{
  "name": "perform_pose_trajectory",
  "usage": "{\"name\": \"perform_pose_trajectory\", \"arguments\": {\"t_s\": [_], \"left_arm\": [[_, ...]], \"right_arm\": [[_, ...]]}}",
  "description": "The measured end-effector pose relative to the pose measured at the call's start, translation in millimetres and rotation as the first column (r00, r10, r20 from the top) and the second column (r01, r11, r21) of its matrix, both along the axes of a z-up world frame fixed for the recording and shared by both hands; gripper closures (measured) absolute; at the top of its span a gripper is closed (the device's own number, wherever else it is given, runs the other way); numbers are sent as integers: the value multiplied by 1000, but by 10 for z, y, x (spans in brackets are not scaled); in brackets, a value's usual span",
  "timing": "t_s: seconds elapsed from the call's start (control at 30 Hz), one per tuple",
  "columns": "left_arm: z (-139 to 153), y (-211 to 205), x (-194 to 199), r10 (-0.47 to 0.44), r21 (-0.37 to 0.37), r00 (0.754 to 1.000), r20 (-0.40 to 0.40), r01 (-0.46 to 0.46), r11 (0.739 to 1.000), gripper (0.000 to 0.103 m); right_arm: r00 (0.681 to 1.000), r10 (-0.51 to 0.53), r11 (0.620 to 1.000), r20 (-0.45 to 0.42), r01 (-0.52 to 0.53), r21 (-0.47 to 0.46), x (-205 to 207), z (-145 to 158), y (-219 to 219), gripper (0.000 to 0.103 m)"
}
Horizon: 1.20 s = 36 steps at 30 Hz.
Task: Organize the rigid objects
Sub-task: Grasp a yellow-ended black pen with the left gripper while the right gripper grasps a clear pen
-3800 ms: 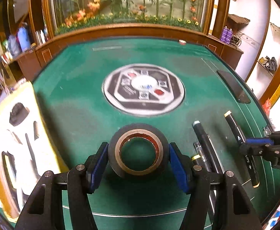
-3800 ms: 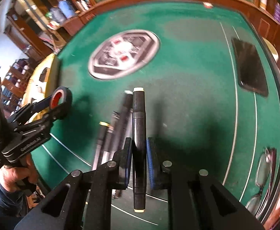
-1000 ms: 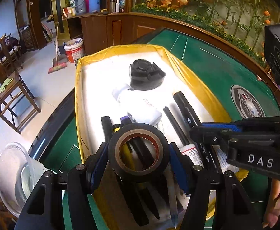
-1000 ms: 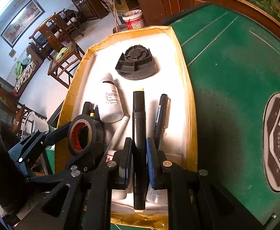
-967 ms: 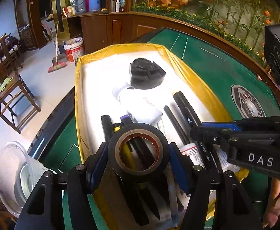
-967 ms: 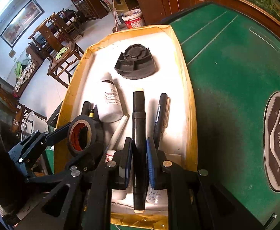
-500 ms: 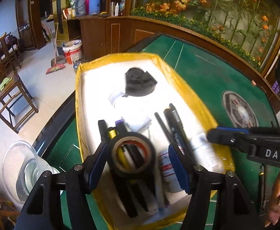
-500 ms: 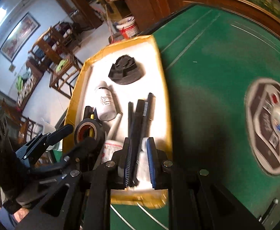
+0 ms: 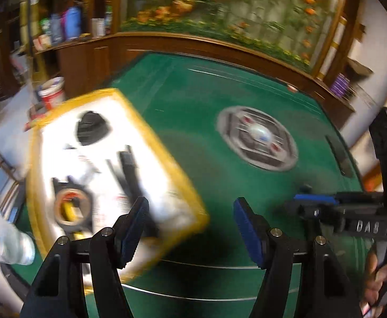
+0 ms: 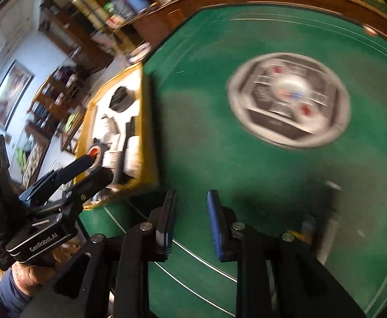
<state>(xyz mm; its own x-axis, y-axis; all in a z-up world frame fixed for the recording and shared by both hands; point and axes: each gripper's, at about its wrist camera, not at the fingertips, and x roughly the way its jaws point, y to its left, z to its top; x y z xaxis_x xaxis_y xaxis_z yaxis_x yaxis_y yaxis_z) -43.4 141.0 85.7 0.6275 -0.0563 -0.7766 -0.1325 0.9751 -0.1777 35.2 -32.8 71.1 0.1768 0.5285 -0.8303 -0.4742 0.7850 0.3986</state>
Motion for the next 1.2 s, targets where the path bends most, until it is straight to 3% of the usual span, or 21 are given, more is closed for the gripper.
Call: {"name": "perform_pose_trajectory", "arguments": {"t_s": [0.2,0.43,0.57,0.7,0.9,0.97,1.2], "left_arm": [[-209,-609,95,-176,-124,980,-88,165,978,33],[-392,-1225,84,-311,-225,937,-159,272,936,33],[-472,-1486,65,-355,-219,916,-189,313,924,33],[-601,-1638,62,-351,-178,908,-229,315,932,33],[-611,-1675,94,-341,-111,917,-205,325,939,34],[-609,-1646,63,-318,-46,925,-207,316,948,35],[-634,-1467,53,-271,-10,941,-201,274,962,39]], "right_arm": [[982,-179,983,-54,180,14,-18,-78,-866,80],[966,-240,970,-94,241,-1,-156,-202,-1376,80],[964,-247,969,-97,248,-4,-178,-214,-1524,80],[965,-247,969,-93,248,2,-165,-198,-1610,80],[969,-224,974,-104,225,3,-155,-238,-1578,80],[972,-214,977,-101,215,-2,-149,-237,-1554,80],[973,-205,979,-105,202,-35,-107,-306,-1482,80]]}}
